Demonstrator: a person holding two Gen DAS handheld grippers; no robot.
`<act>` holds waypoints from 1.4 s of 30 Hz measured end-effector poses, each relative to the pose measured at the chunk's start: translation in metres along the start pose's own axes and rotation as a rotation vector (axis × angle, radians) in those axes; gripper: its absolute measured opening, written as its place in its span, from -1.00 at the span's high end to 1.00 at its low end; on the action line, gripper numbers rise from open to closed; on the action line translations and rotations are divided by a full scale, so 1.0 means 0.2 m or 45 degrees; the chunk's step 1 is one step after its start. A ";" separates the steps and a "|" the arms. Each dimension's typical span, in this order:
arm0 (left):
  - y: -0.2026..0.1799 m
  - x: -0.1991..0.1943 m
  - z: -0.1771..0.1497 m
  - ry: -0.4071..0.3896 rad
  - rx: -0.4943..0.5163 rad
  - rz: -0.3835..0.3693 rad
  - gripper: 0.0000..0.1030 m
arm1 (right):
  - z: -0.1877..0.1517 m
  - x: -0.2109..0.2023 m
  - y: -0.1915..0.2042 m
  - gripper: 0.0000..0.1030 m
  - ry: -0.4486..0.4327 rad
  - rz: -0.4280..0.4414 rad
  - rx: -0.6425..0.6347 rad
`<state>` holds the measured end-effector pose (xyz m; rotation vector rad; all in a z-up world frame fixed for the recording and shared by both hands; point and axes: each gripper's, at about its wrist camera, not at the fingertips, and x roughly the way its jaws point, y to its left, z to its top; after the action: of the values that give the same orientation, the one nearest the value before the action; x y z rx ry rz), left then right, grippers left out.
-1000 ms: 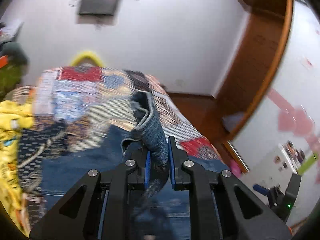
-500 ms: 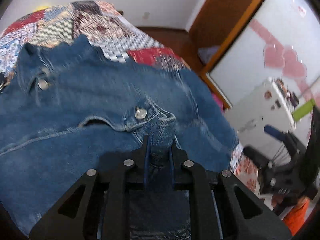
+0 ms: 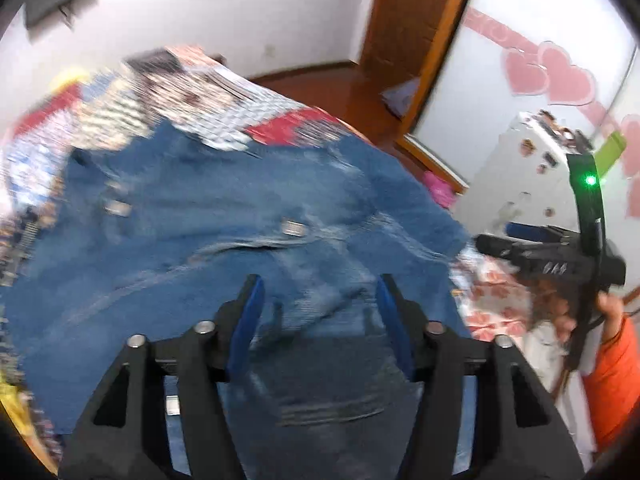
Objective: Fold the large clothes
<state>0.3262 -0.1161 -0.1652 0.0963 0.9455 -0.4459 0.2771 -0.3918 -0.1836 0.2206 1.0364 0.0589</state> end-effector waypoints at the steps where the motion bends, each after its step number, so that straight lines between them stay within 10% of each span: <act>1: 0.04 -0.02 0.00 -0.019 -0.002 0.044 -0.27 | 0.00 0.02 -0.03 -1.00 0.012 0.023 0.032; 7: 0.40 -0.15 -0.11 -0.046 -0.139 0.313 -0.46 | 0.02 0.19 -0.21 -0.88 0.124 0.181 0.299; 16: 0.76 -0.24 -0.40 -0.024 -0.472 0.366 -0.46 | 0.04 0.40 -0.32 -0.72 0.176 0.301 0.514; 22: 0.82 -0.27 -0.52 -0.013 -0.545 0.408 -0.46 | 0.12 0.40 -0.33 0.09 0.091 0.155 0.586; 24: 0.84 -0.28 -0.53 -0.014 -0.545 0.424 -0.46 | 0.15 0.38 -0.31 0.57 0.071 0.073 0.566; 27: 0.85 -0.30 -0.54 -0.028 -0.538 0.442 -0.46 | 0.18 0.33 -0.29 0.72 0.040 0.025 0.540; 35: 0.84 -0.37 -0.55 -0.085 -0.497 0.442 -0.46 | 0.35 -0.09 -0.03 0.77 -0.249 0.008 0.293; 42: 0.81 -0.43 -0.57 -0.129 -0.460 0.404 -0.46 | 0.44 -0.34 0.46 0.78 -0.348 0.231 -0.002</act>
<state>0.2623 0.0896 -0.1812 -0.1033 0.8792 0.0167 0.3232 -0.3255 -0.0626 0.3118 0.7426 0.1890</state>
